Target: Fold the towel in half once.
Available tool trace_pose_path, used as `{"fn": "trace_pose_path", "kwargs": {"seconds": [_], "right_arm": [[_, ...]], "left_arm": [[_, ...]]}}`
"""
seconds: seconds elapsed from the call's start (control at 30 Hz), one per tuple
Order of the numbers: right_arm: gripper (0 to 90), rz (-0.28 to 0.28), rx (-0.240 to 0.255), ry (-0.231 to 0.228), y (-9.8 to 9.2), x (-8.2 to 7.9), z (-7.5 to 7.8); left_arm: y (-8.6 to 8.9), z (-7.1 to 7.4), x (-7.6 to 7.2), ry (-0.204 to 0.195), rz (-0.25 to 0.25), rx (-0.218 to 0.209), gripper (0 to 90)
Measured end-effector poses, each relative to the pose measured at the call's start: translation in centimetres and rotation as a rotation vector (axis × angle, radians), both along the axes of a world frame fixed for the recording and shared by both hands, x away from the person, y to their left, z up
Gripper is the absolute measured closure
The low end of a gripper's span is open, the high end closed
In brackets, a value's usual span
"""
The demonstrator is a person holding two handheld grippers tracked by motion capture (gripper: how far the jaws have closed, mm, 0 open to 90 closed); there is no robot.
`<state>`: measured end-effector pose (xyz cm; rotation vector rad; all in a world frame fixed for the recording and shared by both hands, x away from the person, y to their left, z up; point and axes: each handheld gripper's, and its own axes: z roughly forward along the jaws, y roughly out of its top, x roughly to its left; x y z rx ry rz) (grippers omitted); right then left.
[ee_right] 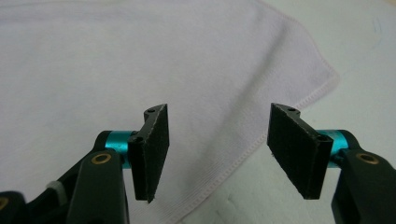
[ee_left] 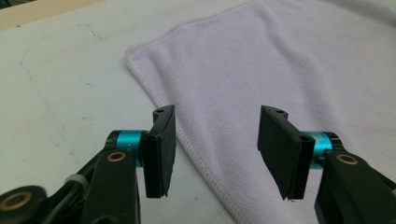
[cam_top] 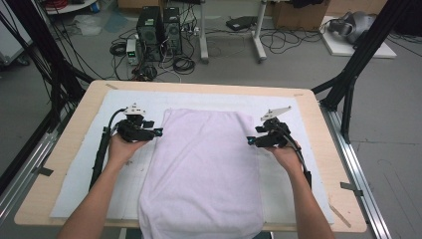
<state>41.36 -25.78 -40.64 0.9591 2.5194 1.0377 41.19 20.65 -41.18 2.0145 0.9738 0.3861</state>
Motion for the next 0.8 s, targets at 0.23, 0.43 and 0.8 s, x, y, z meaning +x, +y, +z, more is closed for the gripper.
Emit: {"fn": "trace_pose_path", "kwargs": {"seconds": [0.23, 0.43, 0.8], "right_arm": [[48.0, -0.053, -0.036, 0.039, 0.6, 1.5, -2.7], [69.8, -0.054, 0.018, 0.062, 0.3, 1.6, -3.2], [85.5, -0.030, 0.097, 0.044, -0.8, 0.9, -0.3]], "left_arm": [[-1.5, -2.7, 1.3, 0.048, 0.031, 0.095, 52.5], [-1.5, -3.0, 1.3, 0.050, -0.012, 0.098, 71.6], [-0.1, 0.1, -0.1, -0.051, -0.033, 0.023, 86.0]]}}
